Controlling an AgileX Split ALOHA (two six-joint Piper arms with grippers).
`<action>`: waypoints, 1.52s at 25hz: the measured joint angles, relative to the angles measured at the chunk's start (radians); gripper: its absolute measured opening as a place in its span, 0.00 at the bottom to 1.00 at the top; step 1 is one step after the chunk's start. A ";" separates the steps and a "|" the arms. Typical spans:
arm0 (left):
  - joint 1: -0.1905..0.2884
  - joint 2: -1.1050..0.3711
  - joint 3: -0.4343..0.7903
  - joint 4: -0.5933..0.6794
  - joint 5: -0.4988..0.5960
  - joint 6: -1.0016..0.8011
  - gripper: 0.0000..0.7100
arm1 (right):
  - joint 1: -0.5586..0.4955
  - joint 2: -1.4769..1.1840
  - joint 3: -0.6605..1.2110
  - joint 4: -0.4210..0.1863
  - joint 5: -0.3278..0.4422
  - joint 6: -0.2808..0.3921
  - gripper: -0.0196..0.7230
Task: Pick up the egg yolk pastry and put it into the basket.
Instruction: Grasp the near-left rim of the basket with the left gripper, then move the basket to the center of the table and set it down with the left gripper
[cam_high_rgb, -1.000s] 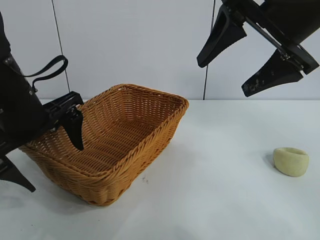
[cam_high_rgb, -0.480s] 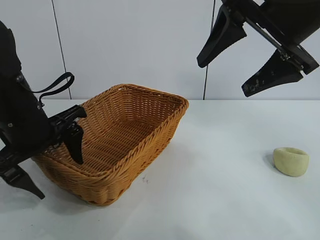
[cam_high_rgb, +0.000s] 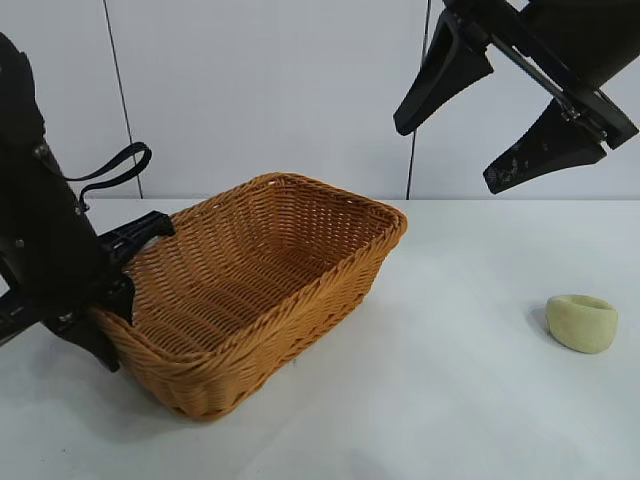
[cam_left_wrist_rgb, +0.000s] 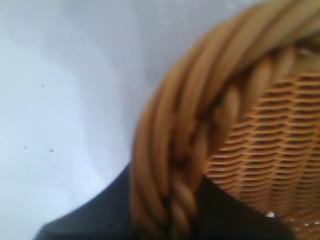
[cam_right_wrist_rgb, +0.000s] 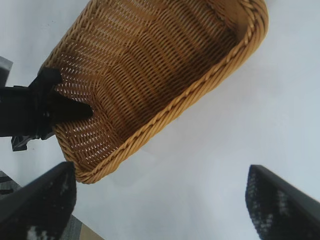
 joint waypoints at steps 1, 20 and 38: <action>0.005 0.001 -0.023 0.003 0.016 0.022 0.20 | 0.000 0.000 0.000 0.000 0.000 0.000 0.88; 0.158 0.098 -0.310 -0.097 0.325 0.600 0.20 | 0.000 0.000 0.000 0.001 0.001 0.000 0.88; 0.123 0.303 -0.549 -0.012 0.458 0.823 0.20 | 0.000 0.000 0.000 0.001 0.002 0.000 0.88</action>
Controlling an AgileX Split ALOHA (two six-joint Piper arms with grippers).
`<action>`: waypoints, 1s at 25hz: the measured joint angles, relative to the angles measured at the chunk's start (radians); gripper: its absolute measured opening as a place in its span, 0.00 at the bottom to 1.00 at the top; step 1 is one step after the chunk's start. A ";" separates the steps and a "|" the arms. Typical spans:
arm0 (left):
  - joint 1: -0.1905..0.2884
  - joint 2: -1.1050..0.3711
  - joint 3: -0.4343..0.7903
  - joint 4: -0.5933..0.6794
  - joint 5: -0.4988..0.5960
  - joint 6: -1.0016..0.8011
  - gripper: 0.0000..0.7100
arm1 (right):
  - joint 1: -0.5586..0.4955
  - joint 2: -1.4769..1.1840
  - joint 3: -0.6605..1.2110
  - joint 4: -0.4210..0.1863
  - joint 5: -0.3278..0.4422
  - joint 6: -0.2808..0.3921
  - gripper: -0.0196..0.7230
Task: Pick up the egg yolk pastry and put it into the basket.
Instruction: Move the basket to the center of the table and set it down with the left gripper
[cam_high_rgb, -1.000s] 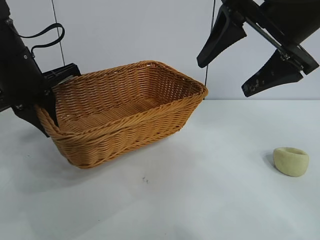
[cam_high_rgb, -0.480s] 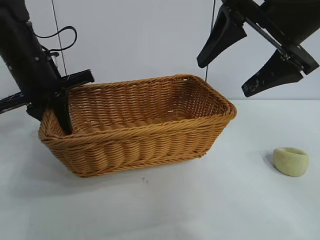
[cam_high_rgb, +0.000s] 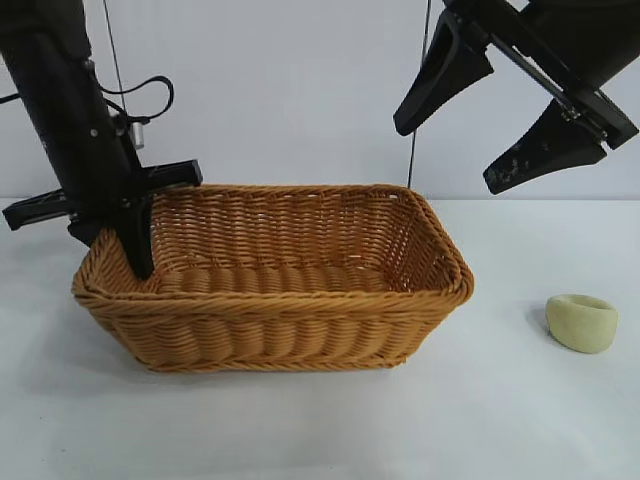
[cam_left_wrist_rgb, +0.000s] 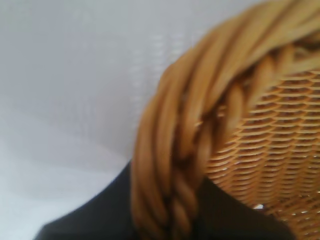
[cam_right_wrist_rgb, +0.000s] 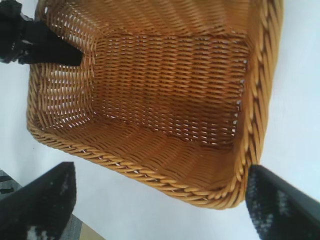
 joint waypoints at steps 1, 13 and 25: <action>-0.001 0.008 0.000 0.000 -0.006 0.002 0.20 | 0.000 0.000 0.000 0.000 0.000 0.000 0.88; -0.003 0.037 0.000 -0.002 -0.046 0.024 0.29 | 0.000 0.000 0.000 0.000 0.000 0.000 0.88; -0.003 0.015 -0.006 -0.006 0.025 0.008 0.97 | 0.000 0.000 0.000 0.000 0.000 0.003 0.88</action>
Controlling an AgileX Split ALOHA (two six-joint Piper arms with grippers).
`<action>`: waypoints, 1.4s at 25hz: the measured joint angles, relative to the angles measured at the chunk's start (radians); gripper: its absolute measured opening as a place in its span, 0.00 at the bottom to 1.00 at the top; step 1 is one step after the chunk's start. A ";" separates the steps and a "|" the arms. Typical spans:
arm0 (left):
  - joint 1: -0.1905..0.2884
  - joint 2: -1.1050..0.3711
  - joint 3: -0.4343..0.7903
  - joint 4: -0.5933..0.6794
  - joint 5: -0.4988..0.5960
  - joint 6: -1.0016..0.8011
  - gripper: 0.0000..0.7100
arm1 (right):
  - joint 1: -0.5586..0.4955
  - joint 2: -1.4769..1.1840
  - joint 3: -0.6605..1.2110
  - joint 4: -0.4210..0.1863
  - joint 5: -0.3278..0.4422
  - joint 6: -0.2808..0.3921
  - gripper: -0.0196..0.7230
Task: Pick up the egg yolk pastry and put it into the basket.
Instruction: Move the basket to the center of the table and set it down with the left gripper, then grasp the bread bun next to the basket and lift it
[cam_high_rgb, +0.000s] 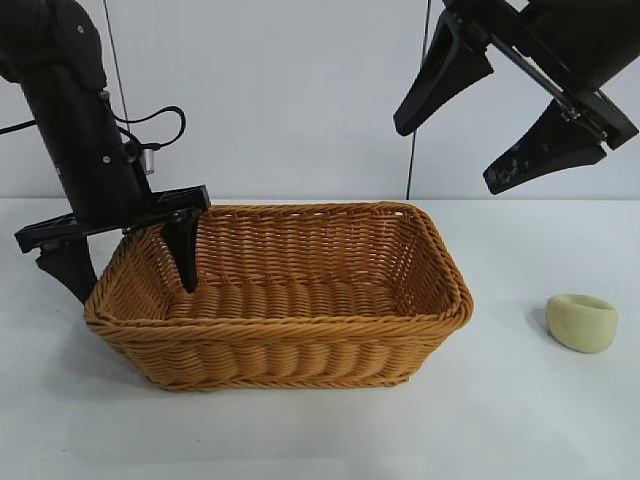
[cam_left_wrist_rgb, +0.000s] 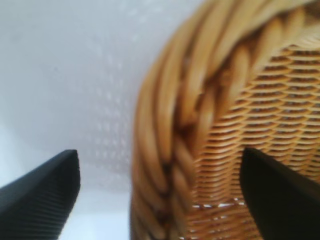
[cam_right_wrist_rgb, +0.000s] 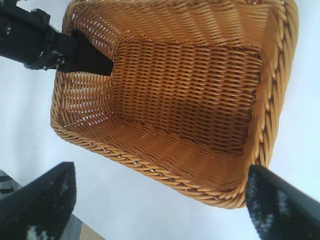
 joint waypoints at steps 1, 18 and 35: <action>0.000 -0.015 -0.010 0.008 0.011 0.000 0.97 | 0.000 0.000 0.000 0.000 0.000 0.000 0.88; 0.012 -0.119 -0.361 0.191 0.113 -0.004 0.98 | 0.000 0.000 0.000 0.000 0.000 0.001 0.88; 0.276 -0.154 -0.332 0.235 0.115 0.038 0.98 | 0.000 0.000 0.000 0.000 0.000 0.001 0.88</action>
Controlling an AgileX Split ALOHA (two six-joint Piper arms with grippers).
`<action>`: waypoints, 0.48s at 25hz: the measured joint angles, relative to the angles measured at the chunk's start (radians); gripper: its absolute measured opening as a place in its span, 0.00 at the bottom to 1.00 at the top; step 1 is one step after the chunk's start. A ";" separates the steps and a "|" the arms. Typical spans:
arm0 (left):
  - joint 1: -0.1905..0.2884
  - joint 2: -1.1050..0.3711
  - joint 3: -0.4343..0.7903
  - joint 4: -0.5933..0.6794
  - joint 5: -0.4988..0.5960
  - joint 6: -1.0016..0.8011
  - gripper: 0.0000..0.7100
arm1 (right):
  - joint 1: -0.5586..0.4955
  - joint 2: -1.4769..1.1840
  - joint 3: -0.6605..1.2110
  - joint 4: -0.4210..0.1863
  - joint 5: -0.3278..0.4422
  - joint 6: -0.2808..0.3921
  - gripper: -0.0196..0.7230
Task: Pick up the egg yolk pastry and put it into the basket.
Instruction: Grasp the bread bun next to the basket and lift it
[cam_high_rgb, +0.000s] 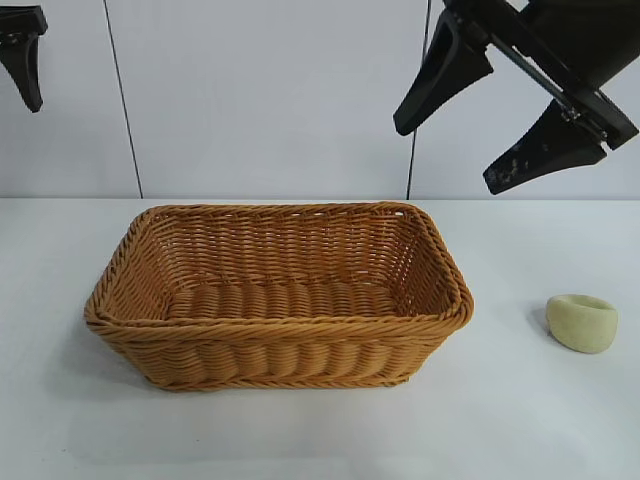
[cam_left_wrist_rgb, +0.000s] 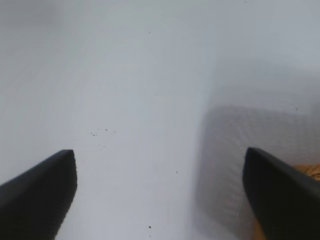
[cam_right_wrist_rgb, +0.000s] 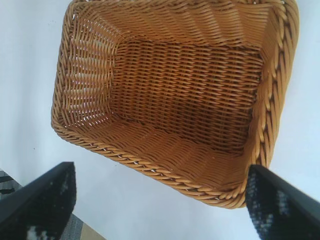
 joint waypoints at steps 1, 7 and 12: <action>0.000 -0.020 0.025 -0.001 0.000 0.003 0.98 | 0.000 0.000 0.000 0.000 0.000 0.000 0.88; 0.000 -0.260 0.298 0.017 0.000 0.054 0.98 | 0.000 0.000 0.000 0.000 0.000 0.000 0.88; 0.000 -0.509 0.577 0.066 0.000 0.075 0.98 | 0.000 0.000 0.000 -0.001 0.000 0.000 0.88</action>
